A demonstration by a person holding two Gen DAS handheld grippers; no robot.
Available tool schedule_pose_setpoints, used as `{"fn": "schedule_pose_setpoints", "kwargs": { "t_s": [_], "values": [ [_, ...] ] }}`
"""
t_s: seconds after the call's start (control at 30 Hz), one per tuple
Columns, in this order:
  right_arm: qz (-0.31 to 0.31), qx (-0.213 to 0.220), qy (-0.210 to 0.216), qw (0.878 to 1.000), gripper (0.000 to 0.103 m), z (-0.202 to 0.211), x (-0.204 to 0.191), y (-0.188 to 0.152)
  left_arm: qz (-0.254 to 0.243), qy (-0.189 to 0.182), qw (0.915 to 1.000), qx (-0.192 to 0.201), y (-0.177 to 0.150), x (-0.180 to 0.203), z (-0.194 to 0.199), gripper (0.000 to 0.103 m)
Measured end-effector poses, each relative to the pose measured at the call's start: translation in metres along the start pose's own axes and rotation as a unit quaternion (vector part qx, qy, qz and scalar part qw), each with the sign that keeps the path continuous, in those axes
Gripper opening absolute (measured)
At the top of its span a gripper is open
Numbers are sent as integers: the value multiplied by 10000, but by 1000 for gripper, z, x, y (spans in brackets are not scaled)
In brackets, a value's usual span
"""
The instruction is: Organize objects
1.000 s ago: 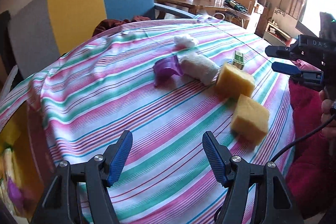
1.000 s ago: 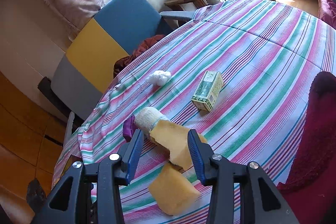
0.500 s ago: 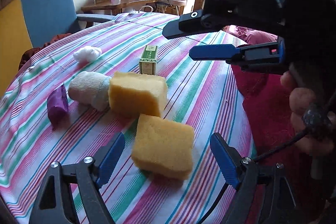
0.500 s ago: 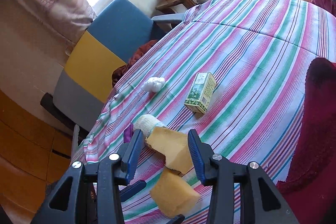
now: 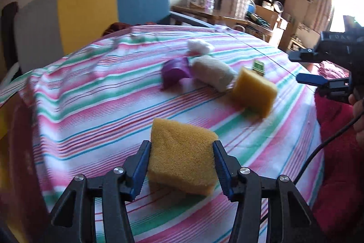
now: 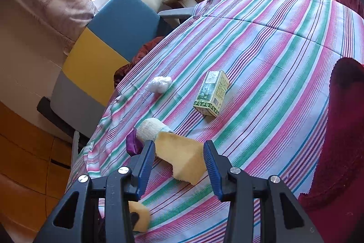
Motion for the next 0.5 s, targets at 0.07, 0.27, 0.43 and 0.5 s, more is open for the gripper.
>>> {"fn": "schedule_pose_setpoints", "kwargs": {
  "t_s": [0.07, 0.27, 0.43, 0.5],
  "values": [
    [28, 3, -69, 10000, 44, 0, 1, 0, 27, 23, 9999, 123, -6, -11, 5, 55],
    [92, -67, -301, 9995, 44, -3, 5, -4, 42, -27, 10000, 43, -13, -5, -6, 55],
    [120, -398, -530, 9977, 44, -13, 7, -8, 202, -191, 9996, -43, -16, -5, -7, 55],
    [77, -485, -669, 9966, 44, -18, 9, -3, 209, -205, 9996, -62, -17, -5, -8, 56]
  ]
}}
Point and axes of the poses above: each gripper's, at about its wrist camera, not at the fingertips, and z roughly against the way its jaws point, x to its right, y to its top, the point moved 10 cm from there along -z, roughly the way its jaws point, and after that the axes turned 5 degrees about x, right-handed, at the moved point
